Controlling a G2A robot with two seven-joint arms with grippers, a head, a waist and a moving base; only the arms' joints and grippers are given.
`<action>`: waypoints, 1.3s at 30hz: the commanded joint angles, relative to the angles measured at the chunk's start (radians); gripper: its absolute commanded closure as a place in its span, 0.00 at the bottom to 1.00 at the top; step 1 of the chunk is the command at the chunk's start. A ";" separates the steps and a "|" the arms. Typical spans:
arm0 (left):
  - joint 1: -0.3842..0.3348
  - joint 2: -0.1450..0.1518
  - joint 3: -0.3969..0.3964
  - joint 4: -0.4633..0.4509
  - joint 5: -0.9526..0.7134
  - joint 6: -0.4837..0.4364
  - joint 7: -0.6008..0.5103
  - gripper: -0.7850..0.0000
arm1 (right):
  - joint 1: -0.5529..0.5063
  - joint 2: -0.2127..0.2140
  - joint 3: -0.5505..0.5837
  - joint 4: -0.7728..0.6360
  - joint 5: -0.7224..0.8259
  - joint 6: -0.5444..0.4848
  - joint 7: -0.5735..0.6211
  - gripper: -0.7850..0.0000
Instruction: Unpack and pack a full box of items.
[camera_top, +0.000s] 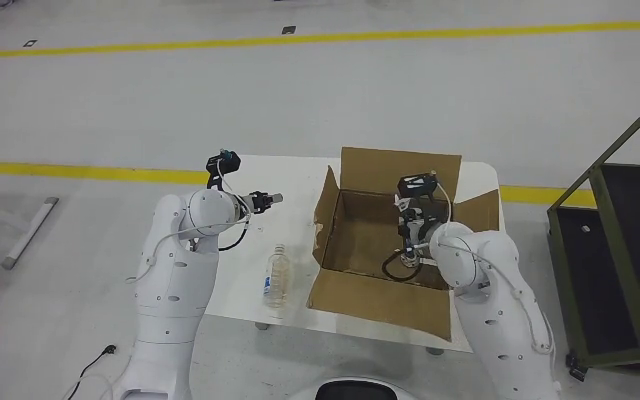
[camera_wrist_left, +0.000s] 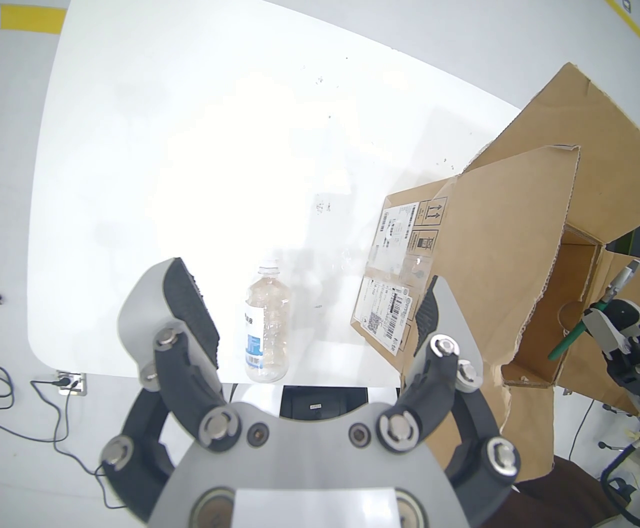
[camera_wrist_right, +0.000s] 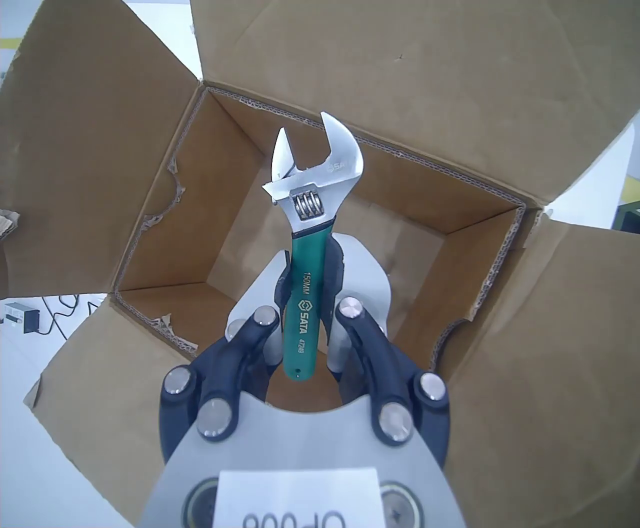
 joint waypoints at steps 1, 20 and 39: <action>0.000 0.000 0.000 0.000 0.000 0.000 0.000 0.00 | 0.000 0.000 0.000 0.000 0.000 0.000 0.000 1.00; 0.000 0.000 0.000 0.000 0.000 0.000 0.000 0.00 | -0.075 0.041 0.458 -0.305 0.284 -0.028 -0.107 1.00; 0.000 0.000 0.000 0.000 0.000 0.000 0.000 0.00 | -0.304 0.084 0.615 -0.242 0.043 -0.104 0.038 1.00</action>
